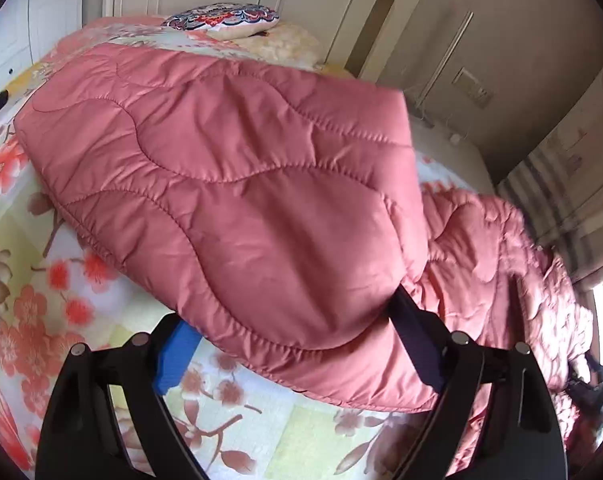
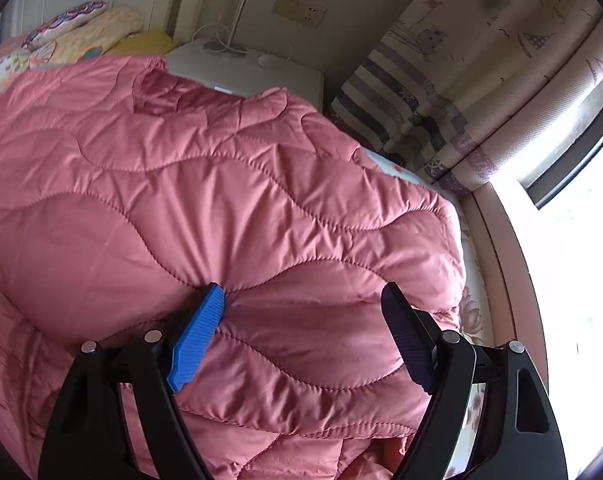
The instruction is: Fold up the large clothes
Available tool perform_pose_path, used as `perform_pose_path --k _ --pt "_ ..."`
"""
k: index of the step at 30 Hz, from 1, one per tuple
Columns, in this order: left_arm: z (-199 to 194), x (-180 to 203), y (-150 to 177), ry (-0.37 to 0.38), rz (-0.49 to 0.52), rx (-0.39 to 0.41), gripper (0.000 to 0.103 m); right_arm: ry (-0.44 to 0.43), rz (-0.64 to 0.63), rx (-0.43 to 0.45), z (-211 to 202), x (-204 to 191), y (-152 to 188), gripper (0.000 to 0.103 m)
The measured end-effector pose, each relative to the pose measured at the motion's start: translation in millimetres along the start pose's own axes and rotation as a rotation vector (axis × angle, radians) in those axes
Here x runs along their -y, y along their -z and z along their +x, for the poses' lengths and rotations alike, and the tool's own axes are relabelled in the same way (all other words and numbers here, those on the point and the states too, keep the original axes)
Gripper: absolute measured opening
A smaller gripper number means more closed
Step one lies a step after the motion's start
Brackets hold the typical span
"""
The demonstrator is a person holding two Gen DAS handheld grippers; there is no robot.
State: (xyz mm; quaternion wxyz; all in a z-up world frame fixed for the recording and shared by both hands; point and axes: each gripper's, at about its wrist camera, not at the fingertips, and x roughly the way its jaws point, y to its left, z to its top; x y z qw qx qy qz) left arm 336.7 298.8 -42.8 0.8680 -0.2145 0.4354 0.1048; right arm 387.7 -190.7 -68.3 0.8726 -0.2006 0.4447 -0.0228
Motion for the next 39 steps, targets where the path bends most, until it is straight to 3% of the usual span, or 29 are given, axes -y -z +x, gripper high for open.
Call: perform_pose_path --k 4,8,9,12,14,18,21,26,31,33,36,39 --pt "-5.7 -20.5 -11.2 0.024 -0.078 0.014 0.088 -0.021 0.007 -0.020 3.7 2.9 -1.8 0.078" --pt "-6.7 -33.2 -22.4 -0.015 -0.124 0.035 0.088 -0.004 -0.015 -0.015 3.0 -0.1 -2.2 0.078" --pt "-5.9 -36.0 -24.3 -0.033 -0.127 0.038 0.084 -0.003 -0.016 -0.013 2.9 -0.4 -2.0 0.078" --pt "-3.4 -37.0 -31.3 -0.097 -0.120 0.036 0.053 -0.009 -0.012 -0.015 3.3 0.6 -2.2 0.078" --pt "-2.5 -34.9 -35.0 -0.129 -0.099 0.033 0.038 -0.011 -0.010 -0.015 3.6 0.8 -2.1 0.078" --pt "2.4 -39.8 -39.9 -0.098 -0.109 0.001 0.013 -0.010 -0.011 -0.013 3.6 1.0 -2.3 0.078" --pt "0.7 -45.2 -42.7 -0.058 -0.136 0.009 0.009 -0.014 -0.008 -0.016 4.1 0.9 -2.1 0.078" --pt "-28.5 -33.4 -48.4 -0.067 -0.105 0.091 0.008 -0.018 -0.004 -0.017 4.4 1.1 -2.1 0.078" --pt "-83.0 19.4 -63.1 -0.068 0.016 0.199 0.008 -0.031 0.011 -0.014 5.3 2.7 -1.2 0.078" --pt "-102.9 57.2 -73.6 -0.073 0.089 0.234 0.008 -0.056 0.039 -0.017 7.2 6.5 -0.4 0.078" --pt "-128.9 147.2 -77.1 -0.073 0.269 0.292 0.008 -0.114 0.095 -0.034 10.9 15.8 0.3 0.078" --pt "-140.3 257.3 -40.2 -0.066 0.547 0.322 0.008 -0.190 0.136 -0.049 6.2 27.5 0.1 0.069"
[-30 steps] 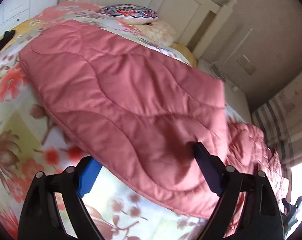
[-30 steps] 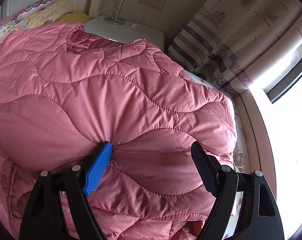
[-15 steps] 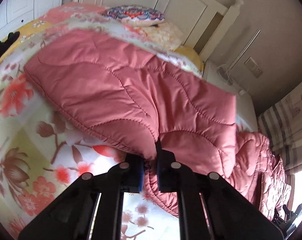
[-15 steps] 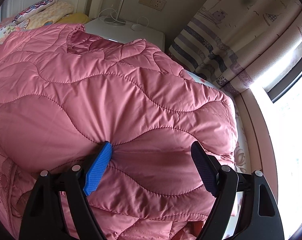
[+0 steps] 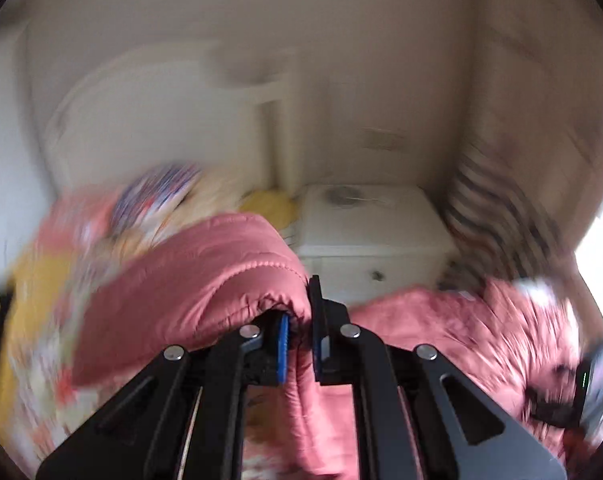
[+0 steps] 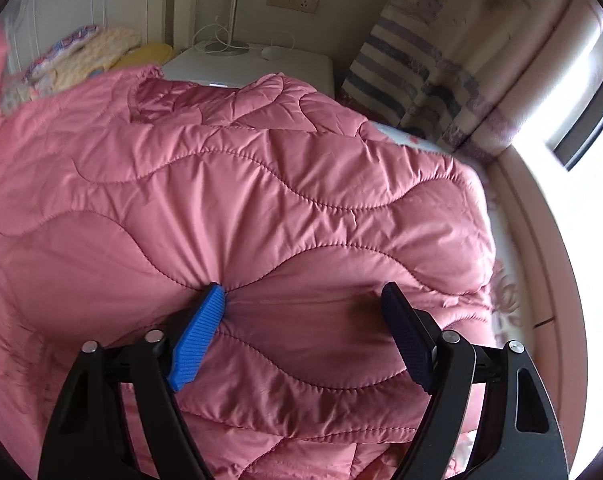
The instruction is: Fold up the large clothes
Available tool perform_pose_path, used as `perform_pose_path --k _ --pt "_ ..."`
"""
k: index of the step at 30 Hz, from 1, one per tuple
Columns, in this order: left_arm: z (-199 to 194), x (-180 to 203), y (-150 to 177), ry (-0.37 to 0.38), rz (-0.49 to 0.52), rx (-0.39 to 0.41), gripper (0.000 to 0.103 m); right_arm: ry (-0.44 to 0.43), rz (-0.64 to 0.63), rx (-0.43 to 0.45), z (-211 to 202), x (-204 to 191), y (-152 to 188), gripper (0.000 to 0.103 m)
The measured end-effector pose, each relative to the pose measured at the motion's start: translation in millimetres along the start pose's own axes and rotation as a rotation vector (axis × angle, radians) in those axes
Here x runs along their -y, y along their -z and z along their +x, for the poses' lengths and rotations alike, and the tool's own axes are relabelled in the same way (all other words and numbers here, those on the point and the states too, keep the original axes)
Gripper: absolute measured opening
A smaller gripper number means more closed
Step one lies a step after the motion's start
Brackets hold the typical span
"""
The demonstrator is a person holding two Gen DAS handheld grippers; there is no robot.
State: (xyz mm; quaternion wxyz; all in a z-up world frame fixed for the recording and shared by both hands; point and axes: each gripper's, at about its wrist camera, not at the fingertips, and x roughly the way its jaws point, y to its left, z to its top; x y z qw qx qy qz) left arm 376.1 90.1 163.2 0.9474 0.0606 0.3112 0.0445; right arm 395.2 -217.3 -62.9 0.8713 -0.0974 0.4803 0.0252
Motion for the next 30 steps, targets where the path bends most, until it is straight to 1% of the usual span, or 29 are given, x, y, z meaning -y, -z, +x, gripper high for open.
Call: perform_pose_path --k 2,3,4,5,6,8,11,13,16,18,20,22,24,26,27,28,30 --pt "-6.4 65.5 6.4 0.014 0.157 0.008 0.008 -0.009 0.017 0.019 -15.2 10.7 2.8 0.066" --pt "-8.1 100.0 18.5 0.035 0.237 0.002 0.008 0.005 0.027 0.039 -25.1 18.2 5.8 0.066" --pt "-8.5 120.5 30.9 0.055 0.285 -0.005 0.008 0.026 0.041 0.057 -35.1 28.0 10.4 0.066" --pt "-6.7 143.6 50.4 0.073 0.346 -0.023 0.008 0.040 0.054 0.069 -43.1 37.5 15.0 0.066" --pt "-5.8 155.6 64.5 0.081 0.375 -0.042 0.008 0.052 0.069 0.082 -51.1 48.3 20.1 0.066" --pt "4.5 176.8 97.5 0.108 0.419 -0.109 0.008 0.080 0.092 0.095 -63.2 66.7 27.9 0.066" --pt "21.1 179.5 138.1 0.106 0.453 -0.176 0.008 0.126 0.123 0.135 -83.6 89.6 36.3 0.066" --pt "30.3 174.6 156.9 0.107 0.458 -0.215 0.008 0.141 0.155 0.176 -100.4 99.9 39.0 0.066" --pt "33.2 168.2 180.4 0.089 0.475 -0.222 0.008 0.118 0.158 0.212 -115.5 102.4 35.9 0.066" --pt "36.2 164.5 187.9 0.075 0.462 -0.213 0.008 0.073 0.134 0.218 -118.2 88.1 28.1 0.066" --pt "38.8 164.7 192.6 0.067 0.451 -0.199 0.008 0.003 0.088 0.217 -116.1 65.2 19.3 0.066" --pt "39.1 170.6 197.8 0.056 0.463 -0.185 0.008 -0.067 0.055 0.227 -115.1 41.4 7.8 0.066" --pt "36.9 179.8 203.1 0.032 0.483 -0.154 0.008 -0.094 0.019 0.237 -112.4 19.8 -3.8 0.066" --pt "32.3 187.2 204.9 0.021 0.493 -0.138 0.009 -0.094 -0.042 0.204 -95.5 0.6 -17.2 0.067" --pt "30.2 188.2 206.4 0.019 0.496 -0.133 0.009 -0.085 -0.064 0.173 -84.0 -5.9 -20.9 0.066" --pt "27.6 187.0 206.7 0.021 0.494 -0.129 0.009 -0.072 -0.078 0.133 -69.9 -9.5 -23.8 0.066" --pt "23.6 179.3 204.3 0.035 0.470 -0.128 0.010 -0.054 -0.112 0.022 -31.0 -16.2 -22.2 0.066"
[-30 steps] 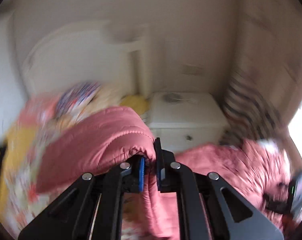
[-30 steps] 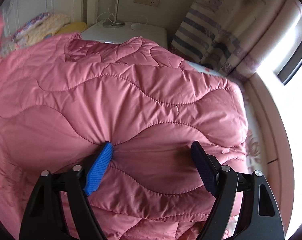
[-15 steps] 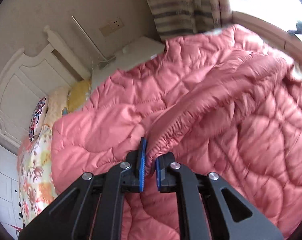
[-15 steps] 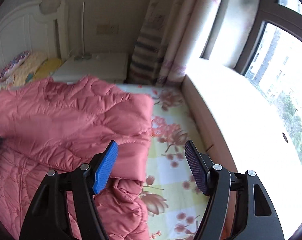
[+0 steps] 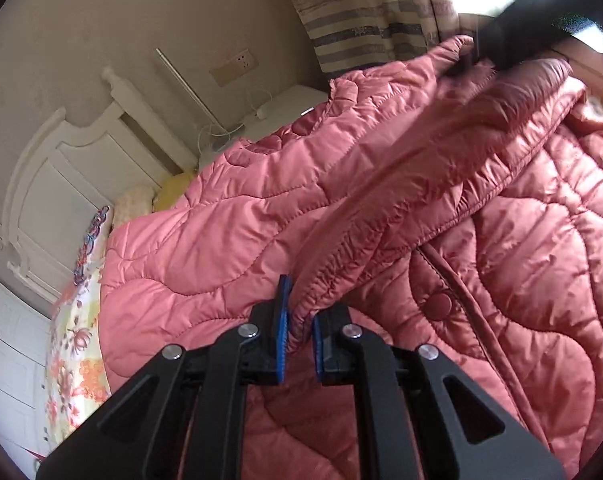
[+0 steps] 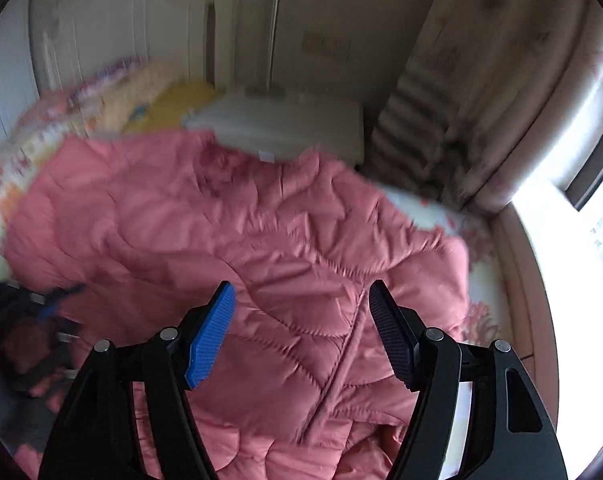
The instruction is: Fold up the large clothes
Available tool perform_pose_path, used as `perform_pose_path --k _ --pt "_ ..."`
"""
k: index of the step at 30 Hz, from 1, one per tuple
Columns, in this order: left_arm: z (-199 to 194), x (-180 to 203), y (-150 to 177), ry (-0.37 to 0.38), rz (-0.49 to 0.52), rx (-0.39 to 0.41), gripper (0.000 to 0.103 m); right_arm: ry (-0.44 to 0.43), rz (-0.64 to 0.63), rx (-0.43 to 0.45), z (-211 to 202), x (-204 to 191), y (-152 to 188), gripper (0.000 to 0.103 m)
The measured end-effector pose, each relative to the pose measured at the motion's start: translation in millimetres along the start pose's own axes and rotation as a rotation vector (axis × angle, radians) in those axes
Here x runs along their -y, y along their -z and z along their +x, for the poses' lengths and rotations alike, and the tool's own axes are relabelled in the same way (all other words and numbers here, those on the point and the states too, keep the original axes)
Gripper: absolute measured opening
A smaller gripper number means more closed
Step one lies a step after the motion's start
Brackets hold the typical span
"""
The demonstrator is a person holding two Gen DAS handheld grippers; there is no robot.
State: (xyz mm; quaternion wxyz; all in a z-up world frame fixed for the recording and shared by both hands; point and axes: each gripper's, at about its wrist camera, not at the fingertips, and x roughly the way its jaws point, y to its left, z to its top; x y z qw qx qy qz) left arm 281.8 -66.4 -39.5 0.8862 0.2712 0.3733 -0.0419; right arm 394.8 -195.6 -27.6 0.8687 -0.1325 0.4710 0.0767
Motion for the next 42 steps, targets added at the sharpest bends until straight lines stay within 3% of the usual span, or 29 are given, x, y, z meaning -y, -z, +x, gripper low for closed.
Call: perform_pose_path --k 2,5,8,9,12,14,17,21,25,28,30,34,36,39,42 --pt "-7.2 -7.7 2.2 0.013 -0.019 0.008 0.013 0.017 -0.025 -0.049 25.0 -2.1 9.0 0.066" --pt "-24.2 -14.7 7.6 0.054 -0.019 0.023 0.020 0.019 0.000 -0.037 31.6 4.9 14.9 0.068" --pt "-39.2 -21.6 14.4 0.069 -0.022 0.032 0.041 0.105 -0.051 -0.013 29.8 -0.1 14.8 0.069" --pt "-43.9 -24.9 19.1 0.074 -0.019 0.026 0.054 0.126 -0.076 -0.008 30.7 -1.9 17.5 0.070" --pt "-63.8 -39.7 23.4 0.080 -0.048 0.059 0.054 0.168 -0.128 0.023 33.6 -5.6 21.4 0.073" --pt "-78.2 -56.1 19.1 0.125 -0.103 0.087 0.056 0.165 -0.122 0.030 32.3 -2.3 22.8 0.073" --pt "-81.6 -76.2 1.5 0.106 -0.152 0.139 0.075 0.176 -0.110 0.041 25.5 4.8 22.5 0.073" --pt "-19.9 -93.6 -18.4 0.036 -0.231 0.024 0.070 0.255 -0.086 0.072 0.9 8.7 22.5 0.069" --pt "31.6 -101.2 -14.7 0.081 -0.326 -0.108 0.064 0.107 -0.068 0.138 -38.2 -4.2 31.6 0.069" --pt "43.9 -91.1 -6.7 0.069 -0.335 -0.129 0.064 0.021 -0.122 0.122 -36.4 -21.9 37.5 0.069" --pt "45.0 -87.6 -3.1 0.063 -0.342 -0.130 0.064 0.010 -0.129 0.038 -6.3 -22.4 38.8 0.069" --pt "42.4 -86.3 0.8 0.091 -0.359 -0.136 0.065 -0.092 -0.004 -0.024 26.1 7.5 35.4 0.077" --pt "42.2 -85.8 2.5 0.089 -0.361 -0.136 0.065 -0.071 0.035 -0.030 12.7 9.9 34.7 0.073" --pt "44.4 -86.0 3.7 0.082 -0.366 -0.137 0.065 -0.006 -0.060 0.035 0.7 -2.3 38.8 0.073" --pt "43.3 -86.4 3.7 0.083 -0.368 -0.131 0.065 -0.077 -0.010 -0.004 23.1 6.6 42.9 0.073"
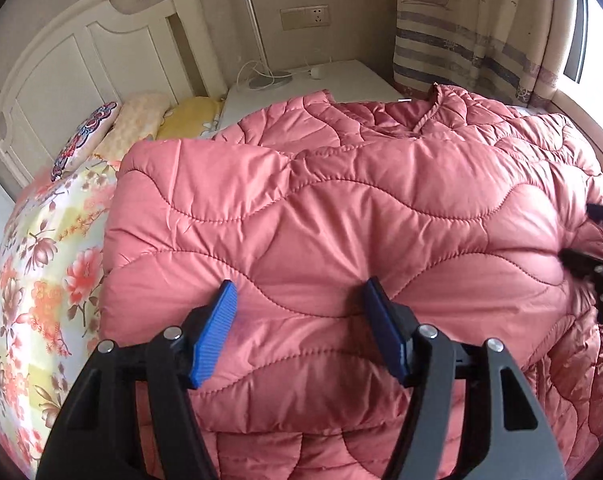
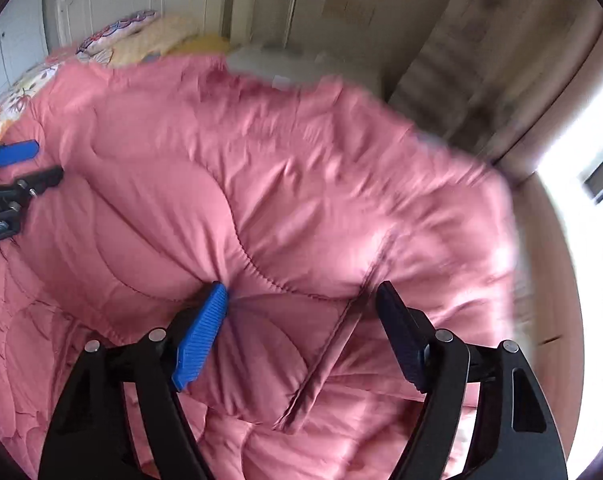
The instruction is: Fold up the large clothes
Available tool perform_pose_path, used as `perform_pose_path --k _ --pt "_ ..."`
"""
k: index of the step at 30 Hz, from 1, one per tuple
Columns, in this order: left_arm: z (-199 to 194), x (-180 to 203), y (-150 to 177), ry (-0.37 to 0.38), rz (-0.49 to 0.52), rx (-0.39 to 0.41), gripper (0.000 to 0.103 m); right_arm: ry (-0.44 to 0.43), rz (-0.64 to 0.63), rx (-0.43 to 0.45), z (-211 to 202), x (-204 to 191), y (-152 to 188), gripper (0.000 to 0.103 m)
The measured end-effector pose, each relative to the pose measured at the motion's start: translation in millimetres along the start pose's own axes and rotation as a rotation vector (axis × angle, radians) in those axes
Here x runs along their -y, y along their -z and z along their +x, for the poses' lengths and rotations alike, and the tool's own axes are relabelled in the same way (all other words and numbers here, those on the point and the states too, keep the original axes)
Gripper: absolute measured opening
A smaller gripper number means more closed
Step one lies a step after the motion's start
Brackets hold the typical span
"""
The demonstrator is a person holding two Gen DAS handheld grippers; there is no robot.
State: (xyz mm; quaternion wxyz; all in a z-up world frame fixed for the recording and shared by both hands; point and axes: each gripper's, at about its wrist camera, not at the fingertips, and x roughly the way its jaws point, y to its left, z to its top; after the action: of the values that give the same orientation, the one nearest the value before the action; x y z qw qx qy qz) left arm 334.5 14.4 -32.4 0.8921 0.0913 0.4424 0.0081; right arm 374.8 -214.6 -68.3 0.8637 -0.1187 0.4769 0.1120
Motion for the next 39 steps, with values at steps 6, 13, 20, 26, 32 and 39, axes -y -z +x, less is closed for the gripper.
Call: perform_pose_path --k 6,13,20,26,32,39 --pt "-49.9 -19.2 11.6 0.023 -0.031 0.114 0.076 0.121 -0.030 0.158 -69.0 4.5 9.9 0.073" --pt "-141.7 -38.1 79.2 -0.045 -0.046 0.279 0.095 0.137 0.026 0.249 -146.2 16.8 80.6 0.082" --pt "-173.3 -52.4 172.8 -0.044 -0.053 0.190 0.095 0.135 0.076 0.224 -188.8 15.3 185.2 0.085" --pt "-178.1 -65.0 244.8 -0.015 -0.078 0.097 0.095 0.169 0.127 0.135 -201.0 18.9 262.4 0.085" --pt "-189.2 -75.2 283.3 -0.012 -0.131 0.100 0.095 0.135 0.192 0.106 -193.7 31.2 299.7 0.082" --pt "-203.3 -69.9 293.7 0.002 -0.130 0.121 0.095 -0.039 0.324 0.084 -171.9 44.7 319.3 0.076"
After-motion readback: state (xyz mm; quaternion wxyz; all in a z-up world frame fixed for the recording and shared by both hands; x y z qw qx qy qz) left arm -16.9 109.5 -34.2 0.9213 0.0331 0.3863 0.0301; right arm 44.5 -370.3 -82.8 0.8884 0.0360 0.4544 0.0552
